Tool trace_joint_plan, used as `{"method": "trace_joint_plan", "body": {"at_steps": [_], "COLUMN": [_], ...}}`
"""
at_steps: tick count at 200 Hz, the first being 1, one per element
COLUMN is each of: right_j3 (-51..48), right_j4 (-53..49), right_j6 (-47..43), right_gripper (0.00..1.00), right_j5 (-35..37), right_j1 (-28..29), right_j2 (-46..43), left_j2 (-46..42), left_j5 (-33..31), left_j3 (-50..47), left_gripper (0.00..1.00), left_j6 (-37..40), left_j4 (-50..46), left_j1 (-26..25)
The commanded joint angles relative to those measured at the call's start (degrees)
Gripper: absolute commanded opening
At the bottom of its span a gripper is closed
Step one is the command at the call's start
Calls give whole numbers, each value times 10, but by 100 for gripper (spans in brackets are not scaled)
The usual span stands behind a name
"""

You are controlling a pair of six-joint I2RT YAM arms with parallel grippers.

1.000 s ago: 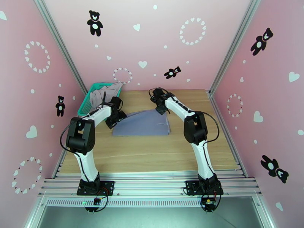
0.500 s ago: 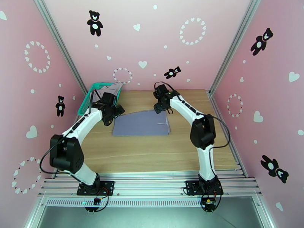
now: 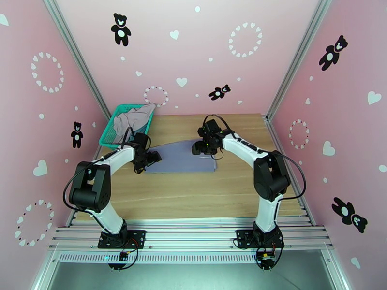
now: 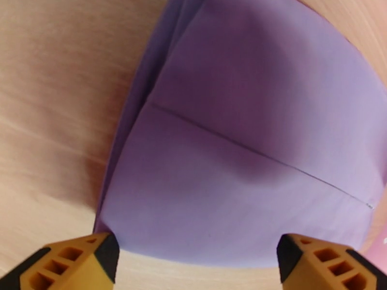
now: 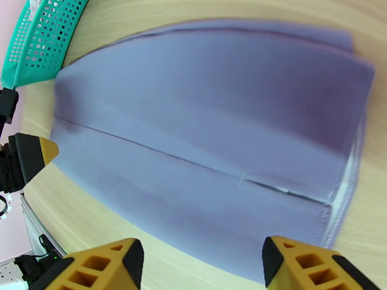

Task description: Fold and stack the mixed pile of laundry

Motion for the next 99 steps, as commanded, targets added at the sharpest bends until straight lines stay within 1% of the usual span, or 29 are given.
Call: {"method": "trace_joint_plan", "body": {"at_steps": [1,34,63,79,99], "right_j3": [-25,-45,-40,-34,-33], "right_j4": [38,48,59,62,60], "right_j6": [30,36,56,63,62], "right_gripper": [70,69,69,68,68], "right_j5": [-16,-11,-9,-10,-5], "right_j1": [1,2,2,2,2], "right_j2": [-49,-50,-24,-11,-9], "left_j2": [-3,-29,-55,-50,-29], "left_j5": [-28,-35,-60,-83,-76], "left_j3": [26,32,25,30,42], "left_gripper": [95,96,98,99,99], "left_j6": [63,80,84,88,106], "left_j4": [1,-28,-44,-59,-63], "left_j1": [4,4,4,4,4]}}
